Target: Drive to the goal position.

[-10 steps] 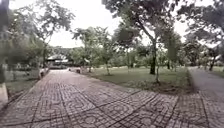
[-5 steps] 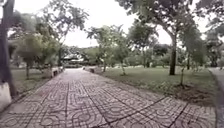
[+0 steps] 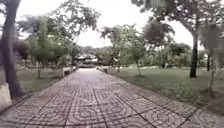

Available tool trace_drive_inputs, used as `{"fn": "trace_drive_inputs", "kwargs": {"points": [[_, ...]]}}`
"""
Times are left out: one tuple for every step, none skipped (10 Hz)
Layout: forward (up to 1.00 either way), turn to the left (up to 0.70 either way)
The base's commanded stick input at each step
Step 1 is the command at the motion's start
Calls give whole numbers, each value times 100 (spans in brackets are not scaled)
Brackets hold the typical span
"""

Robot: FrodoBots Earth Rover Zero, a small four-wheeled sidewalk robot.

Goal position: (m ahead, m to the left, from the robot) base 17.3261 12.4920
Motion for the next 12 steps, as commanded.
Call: {"fn": "trace_drive_inputs", "kwargs": {"points": [[100,0],[100,0],[100,0],[100,2],[100,27],[100,27],[100,3],[100,0],[100,0],[100,21],[100,0],[100,0]]}}
